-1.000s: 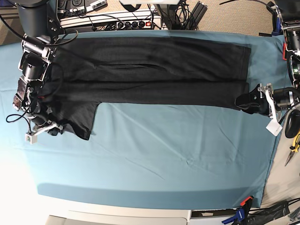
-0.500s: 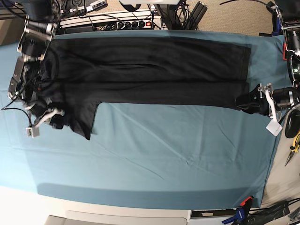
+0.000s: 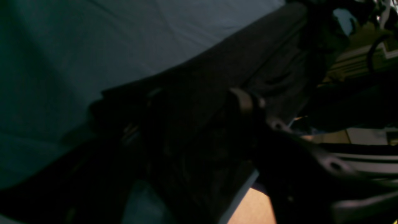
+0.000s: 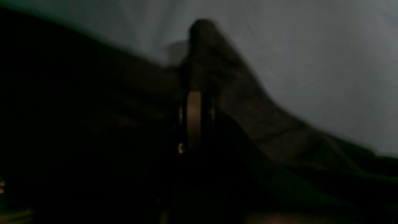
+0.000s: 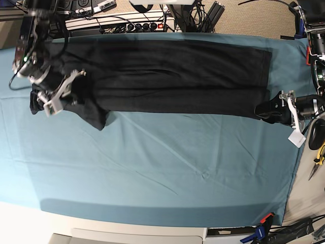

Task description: Fold the T-shirt properly

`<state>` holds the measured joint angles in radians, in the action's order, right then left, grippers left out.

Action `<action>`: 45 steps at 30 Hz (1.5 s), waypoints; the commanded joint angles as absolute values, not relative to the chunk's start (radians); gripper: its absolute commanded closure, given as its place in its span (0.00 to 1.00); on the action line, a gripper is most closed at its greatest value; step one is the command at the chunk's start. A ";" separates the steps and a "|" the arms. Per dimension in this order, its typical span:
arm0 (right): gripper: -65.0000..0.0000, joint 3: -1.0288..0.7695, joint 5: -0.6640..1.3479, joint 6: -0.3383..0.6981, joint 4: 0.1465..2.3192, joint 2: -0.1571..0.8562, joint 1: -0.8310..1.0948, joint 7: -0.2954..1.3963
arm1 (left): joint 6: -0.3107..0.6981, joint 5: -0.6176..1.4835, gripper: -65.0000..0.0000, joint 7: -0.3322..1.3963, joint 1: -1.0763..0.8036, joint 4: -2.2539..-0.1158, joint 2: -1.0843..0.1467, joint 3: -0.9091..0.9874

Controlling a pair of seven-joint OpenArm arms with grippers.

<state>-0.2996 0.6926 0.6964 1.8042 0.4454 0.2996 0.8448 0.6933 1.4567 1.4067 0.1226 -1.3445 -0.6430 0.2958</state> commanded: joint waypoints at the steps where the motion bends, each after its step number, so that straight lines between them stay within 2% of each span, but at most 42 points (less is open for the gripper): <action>1: 1.00 -0.308 0.715 0.698 1.841 0.462 0.319 0.823 | 0.698 1.484 0.51 1.396 0.141 -1.359 -0.664 0.305; 10: 1.00 -0.308 0.752 0.698 1.938 0.456 0.500 0.823 | 0.698 1.484 0.51 1.396 0.141 -1.359 -0.664 0.304; 22: 1.00 -0.308 0.755 0.698 1.937 0.457 0.569 0.840 | 0.698 1.484 0.51 1.396 0.141 -1.359 -0.664 0.305; 29: 1.00 -0.308 0.831 0.698 1.937 0.457 0.606 0.884 | 0.698 1.484 0.51 1.396 0.141 -1.359 -0.664 0.305; 39: 1.00 -0.308 0.800 0.698 1.937 0.458 0.615 0.889 | 0.698 1.484 0.51 1.396 0.141 -1.359 -0.665 0.305; 40: 0.97 -0.308 0.787 0.698 1.937 0.458 0.615 0.889 | 0.698 1.484 0.51 1.396 0.141 -1.359 -0.665 0.305; 42: 0.74 -0.310 0.768 0.698 1.937 0.458 0.615 0.879 | 0.698 1.484 0.51 1.396 0.141 -1.359 -0.665 0.305; 43: 0.67 -0.311 0.752 0.698 1.937 0.458 0.615 0.861 | 0.698 1.484 0.51 1.396 0.141 -1.359 -0.665 0.305; 45: 0.64 -0.323 0.723 0.698 1.937 0.457 0.615 0.820 | 0.698 1.484 0.51 1.396 0.141 -1.359 -0.664 0.305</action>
<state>-0.3092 0.7086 0.6971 1.9190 0.4427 0.6125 0.8433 0.6933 1.4563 1.4067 0.1226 -1.3445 -0.6430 0.2958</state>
